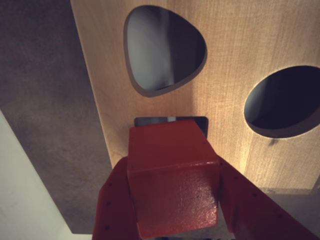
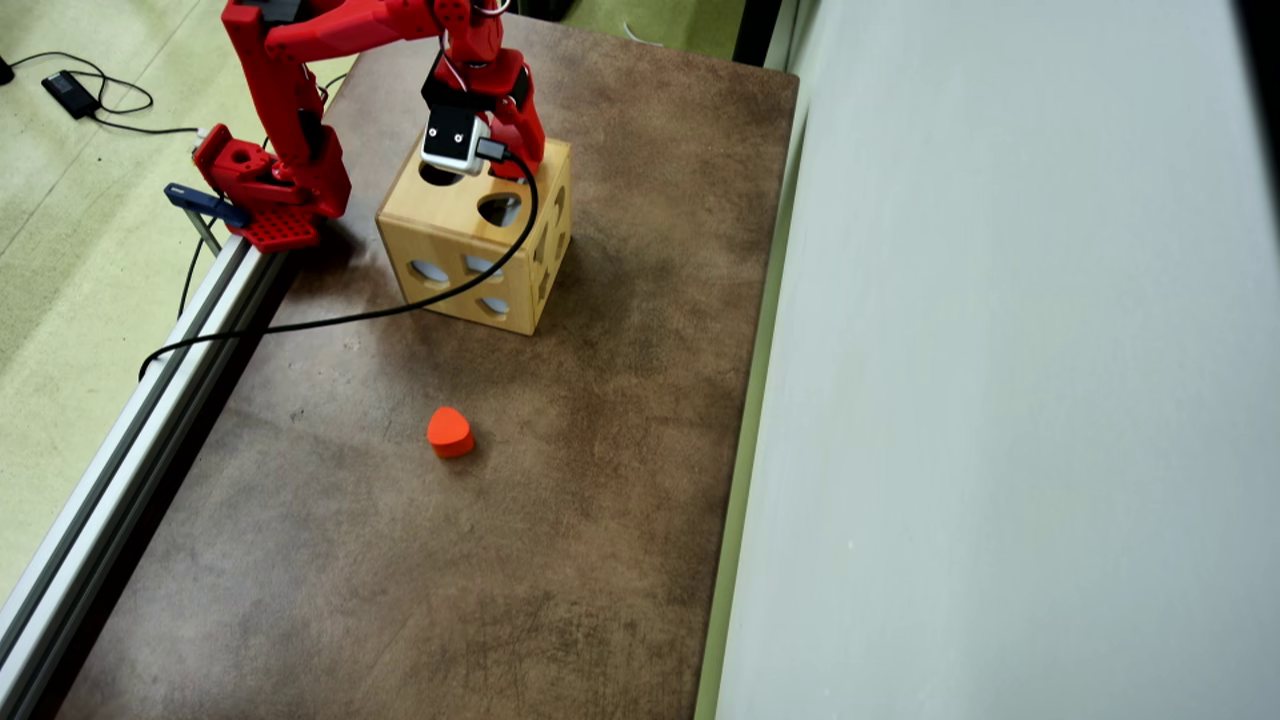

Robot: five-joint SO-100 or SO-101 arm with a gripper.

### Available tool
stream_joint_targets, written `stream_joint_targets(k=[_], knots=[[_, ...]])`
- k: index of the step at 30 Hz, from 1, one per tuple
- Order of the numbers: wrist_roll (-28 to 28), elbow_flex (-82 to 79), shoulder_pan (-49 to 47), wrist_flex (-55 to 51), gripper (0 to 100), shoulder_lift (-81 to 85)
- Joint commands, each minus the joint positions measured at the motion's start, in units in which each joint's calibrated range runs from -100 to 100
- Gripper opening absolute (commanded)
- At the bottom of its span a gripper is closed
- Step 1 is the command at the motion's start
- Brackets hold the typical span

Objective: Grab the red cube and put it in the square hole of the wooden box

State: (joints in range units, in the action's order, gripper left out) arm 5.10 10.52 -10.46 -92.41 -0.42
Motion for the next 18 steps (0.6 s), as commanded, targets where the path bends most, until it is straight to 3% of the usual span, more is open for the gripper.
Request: stream_joint_targets(k=[1,18], knots=[[0.15,0.21,0.2,-0.19,1,1.66],[0.2,-5.51,0.28,-1.96,1,1.06]])
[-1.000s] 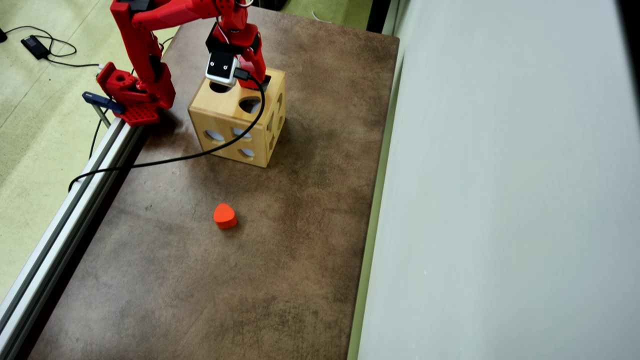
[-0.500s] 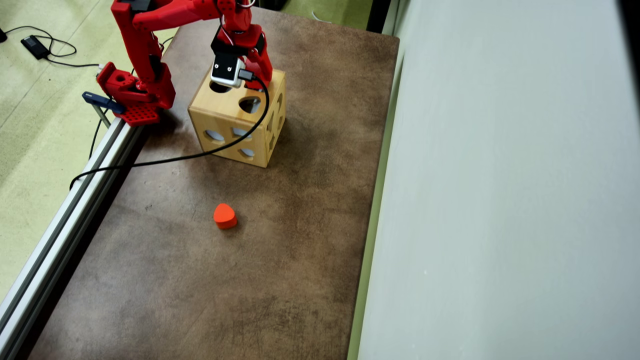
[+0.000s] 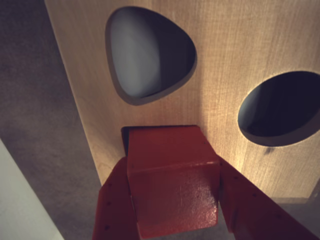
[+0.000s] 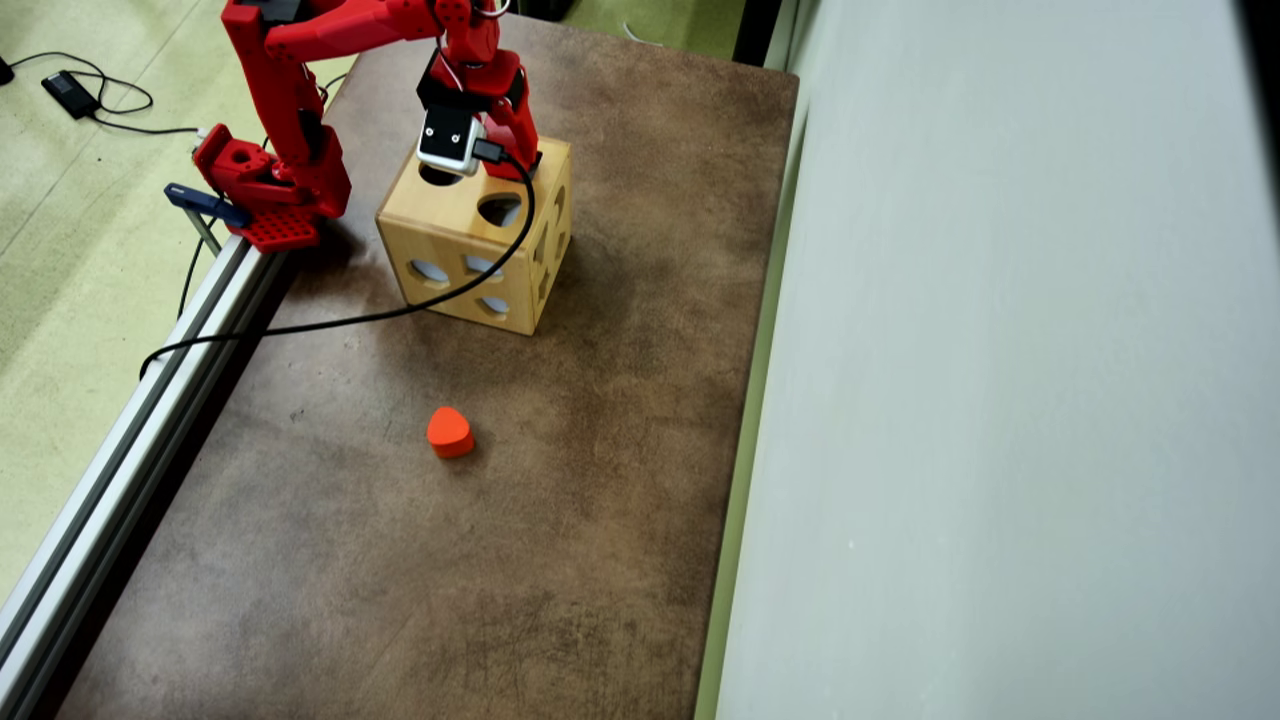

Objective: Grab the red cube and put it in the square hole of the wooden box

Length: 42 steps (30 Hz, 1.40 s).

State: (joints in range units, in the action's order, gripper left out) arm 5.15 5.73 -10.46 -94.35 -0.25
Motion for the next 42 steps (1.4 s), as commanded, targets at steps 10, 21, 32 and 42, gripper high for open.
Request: stream_joint_targets(k=[10,21,32,42], knots=[[3.61,0.17,0.35,-0.26,1,0.89],[3.96,-0.19,-0.32,-0.91,16,1.74],[4.0,0.35,-0.46,-3.08,34,1.91],[3.86,0.35,-0.54,-3.08,34,14.82]])
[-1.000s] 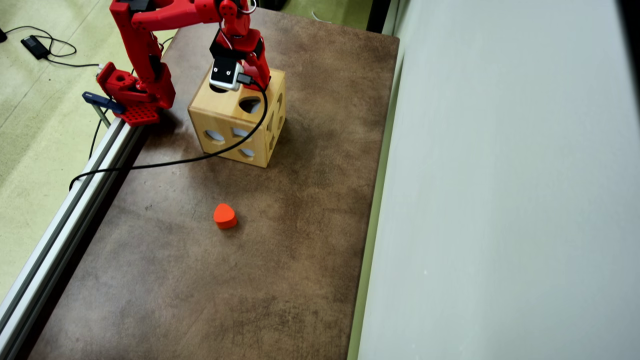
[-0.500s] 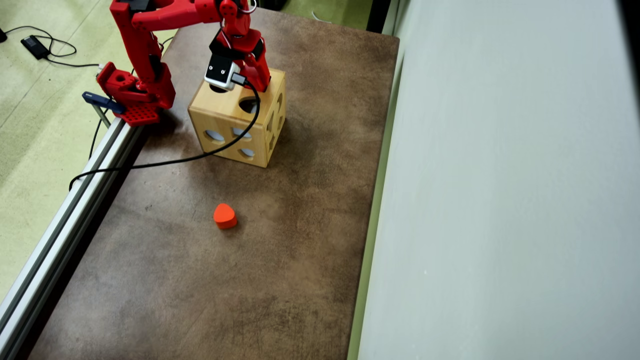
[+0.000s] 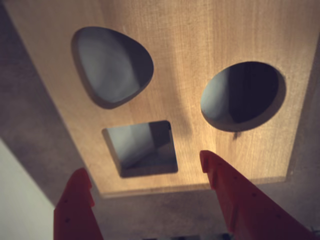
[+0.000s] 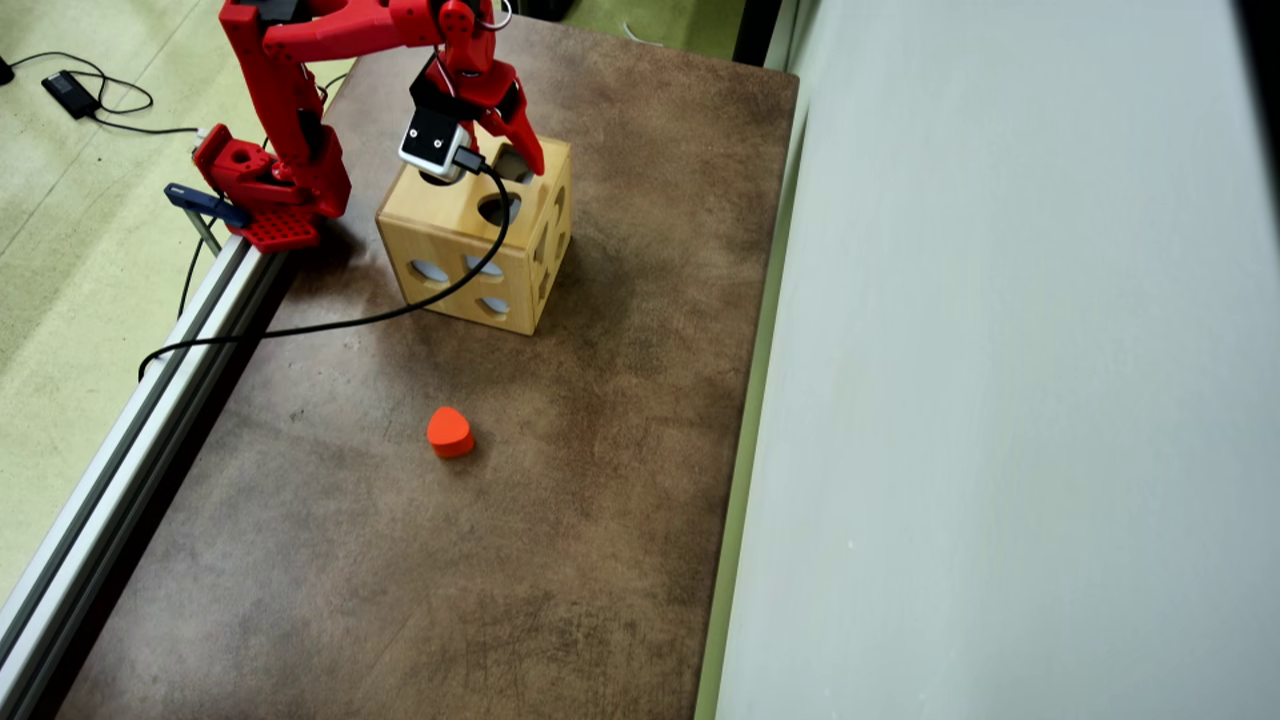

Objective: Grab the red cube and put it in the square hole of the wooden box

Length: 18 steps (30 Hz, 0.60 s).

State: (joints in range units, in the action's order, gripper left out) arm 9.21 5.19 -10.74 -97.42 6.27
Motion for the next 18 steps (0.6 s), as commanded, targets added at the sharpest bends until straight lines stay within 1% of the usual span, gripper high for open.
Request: stream_joint_targets(k=[1,13,18], knots=[[-0.29,0.89,-0.25,-0.01,34,10.67],[-0.54,0.71,-0.25,-0.09,34,37.93],[-0.63,-0.09,-0.25,-0.17,34,51.78]])
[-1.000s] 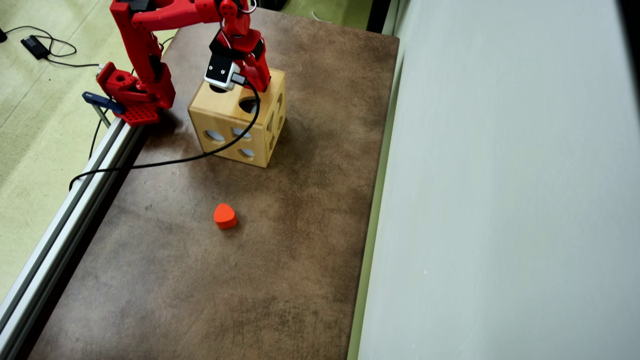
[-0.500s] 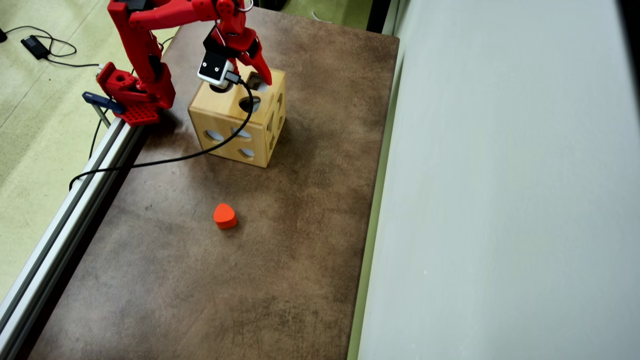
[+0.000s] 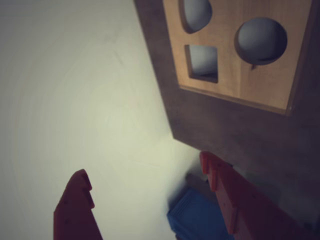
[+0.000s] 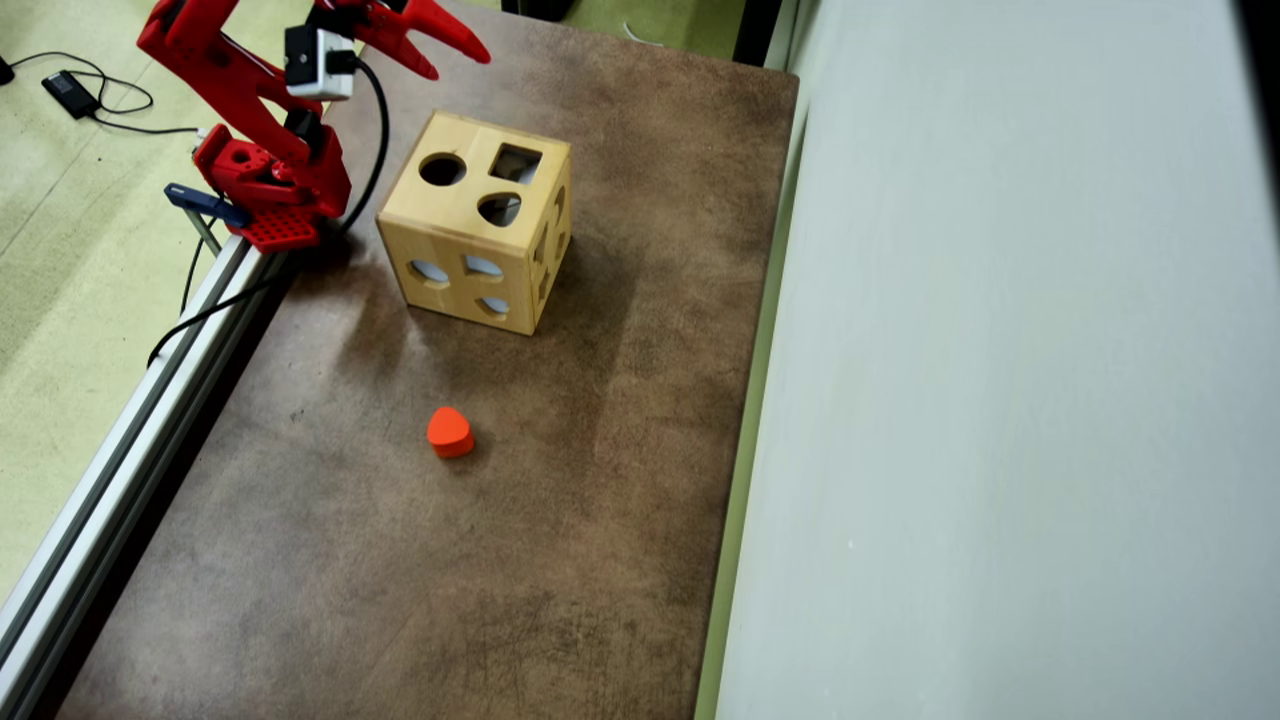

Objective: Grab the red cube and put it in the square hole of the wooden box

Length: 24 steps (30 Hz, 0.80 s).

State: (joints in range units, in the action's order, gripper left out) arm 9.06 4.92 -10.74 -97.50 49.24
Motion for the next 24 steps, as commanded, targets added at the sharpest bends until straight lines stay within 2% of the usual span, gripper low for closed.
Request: stream_joint_targets(k=[1,4,11,17,24], knots=[[-0.54,0.09,-0.25,-0.09,34,11.61],[-1.76,0.0,0.42,-0.09,34,19.09],[-8.64,-0.09,0.57,-0.17,34,30.72],[-9.62,-1.34,0.79,-0.17,34,38.02],[-9.67,-10.73,12.75,-0.17,34,46.09]])
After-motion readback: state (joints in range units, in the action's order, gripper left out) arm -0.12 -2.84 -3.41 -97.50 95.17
